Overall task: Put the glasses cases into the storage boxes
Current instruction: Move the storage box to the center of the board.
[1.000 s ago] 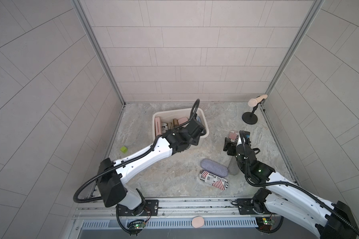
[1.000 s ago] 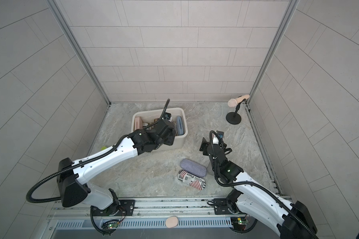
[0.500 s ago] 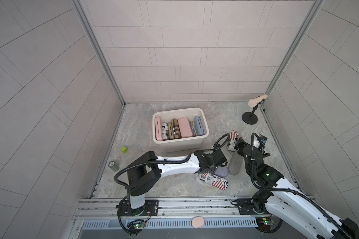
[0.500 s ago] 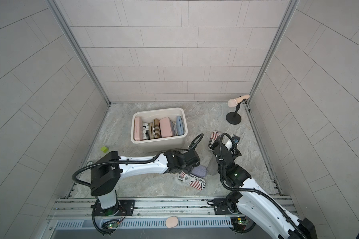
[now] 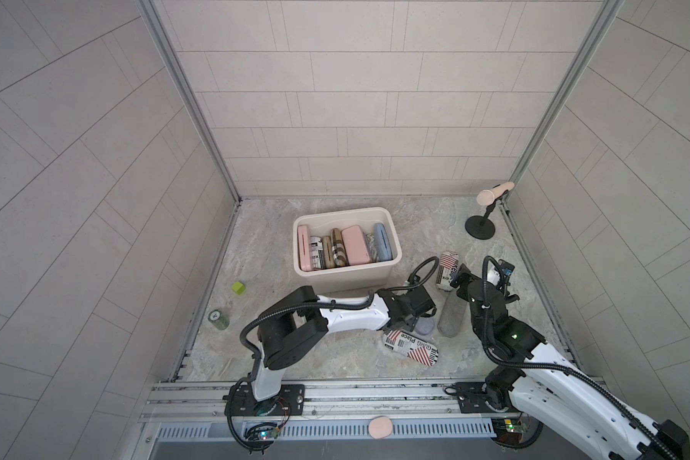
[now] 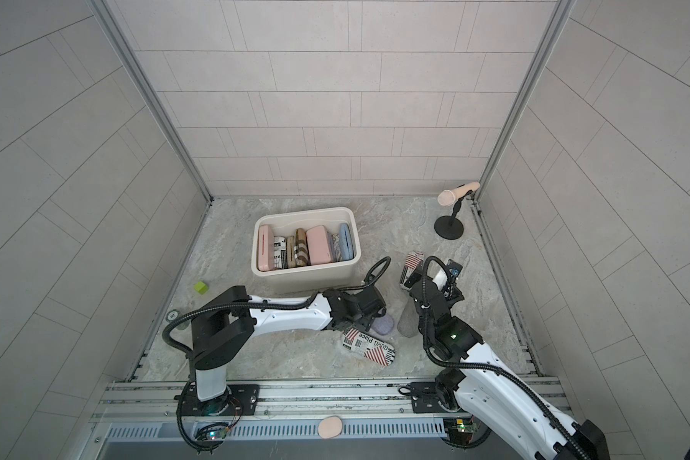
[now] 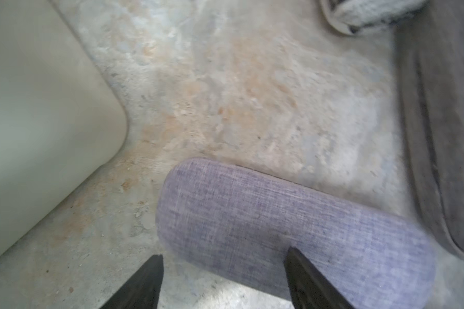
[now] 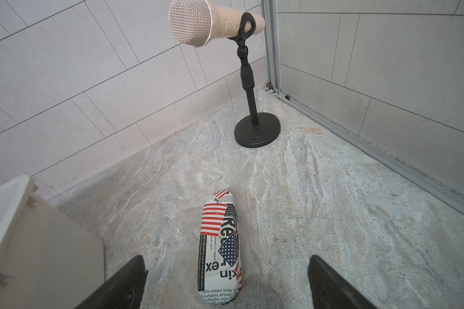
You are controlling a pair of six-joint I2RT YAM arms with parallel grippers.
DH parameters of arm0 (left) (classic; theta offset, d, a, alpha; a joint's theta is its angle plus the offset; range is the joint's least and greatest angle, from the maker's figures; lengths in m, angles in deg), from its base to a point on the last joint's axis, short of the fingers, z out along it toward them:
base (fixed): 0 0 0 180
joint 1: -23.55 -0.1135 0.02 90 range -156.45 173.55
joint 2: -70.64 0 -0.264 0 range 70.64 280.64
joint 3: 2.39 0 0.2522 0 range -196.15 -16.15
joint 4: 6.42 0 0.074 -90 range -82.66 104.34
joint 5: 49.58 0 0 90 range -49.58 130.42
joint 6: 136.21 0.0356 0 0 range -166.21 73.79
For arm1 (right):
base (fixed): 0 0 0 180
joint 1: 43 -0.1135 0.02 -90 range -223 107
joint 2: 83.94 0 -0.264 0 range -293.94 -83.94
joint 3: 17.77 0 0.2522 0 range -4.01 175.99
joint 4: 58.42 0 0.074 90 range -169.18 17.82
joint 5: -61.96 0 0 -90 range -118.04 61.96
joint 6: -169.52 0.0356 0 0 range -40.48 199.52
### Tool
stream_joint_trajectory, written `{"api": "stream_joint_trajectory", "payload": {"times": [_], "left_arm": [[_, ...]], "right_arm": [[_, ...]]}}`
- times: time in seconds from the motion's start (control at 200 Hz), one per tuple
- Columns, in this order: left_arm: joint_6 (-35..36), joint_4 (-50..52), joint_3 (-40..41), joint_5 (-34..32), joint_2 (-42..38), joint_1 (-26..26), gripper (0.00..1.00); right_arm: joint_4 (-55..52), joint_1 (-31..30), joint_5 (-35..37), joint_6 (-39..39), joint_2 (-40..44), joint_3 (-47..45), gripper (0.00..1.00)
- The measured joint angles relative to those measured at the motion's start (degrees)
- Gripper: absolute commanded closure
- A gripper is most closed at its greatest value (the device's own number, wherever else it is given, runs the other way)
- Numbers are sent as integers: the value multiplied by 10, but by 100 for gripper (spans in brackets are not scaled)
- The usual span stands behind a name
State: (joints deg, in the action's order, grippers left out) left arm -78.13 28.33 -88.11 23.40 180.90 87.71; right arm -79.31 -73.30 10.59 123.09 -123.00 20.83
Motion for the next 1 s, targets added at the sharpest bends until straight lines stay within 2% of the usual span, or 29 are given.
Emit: {"api": "stream_joint_trajectory", "payload": {"times": [0.28, 0.48, 0.63, 0.876, 1.001], "left_arm": [[-25, -10, 41, -29, -24, -30, 23], [24, 8, 37, -14, -30, -50, 22], [66, 39, 37, -2, -38, -95, 22], [111, 68, 96, -8, -108, -139, 22], [128, 80, 102, -10, -120, -165, 22]], "right_arm": [[1, 0, -5, 0, 1, 0, 5], [3, 0, -13, -3, 1, 0, 4], [5, 0, -19, -7, -1, 0, 5], [14, 0, -28, -9, -9, 0, 5], [19, 0, -35, -11, -15, 0, 5]]}}
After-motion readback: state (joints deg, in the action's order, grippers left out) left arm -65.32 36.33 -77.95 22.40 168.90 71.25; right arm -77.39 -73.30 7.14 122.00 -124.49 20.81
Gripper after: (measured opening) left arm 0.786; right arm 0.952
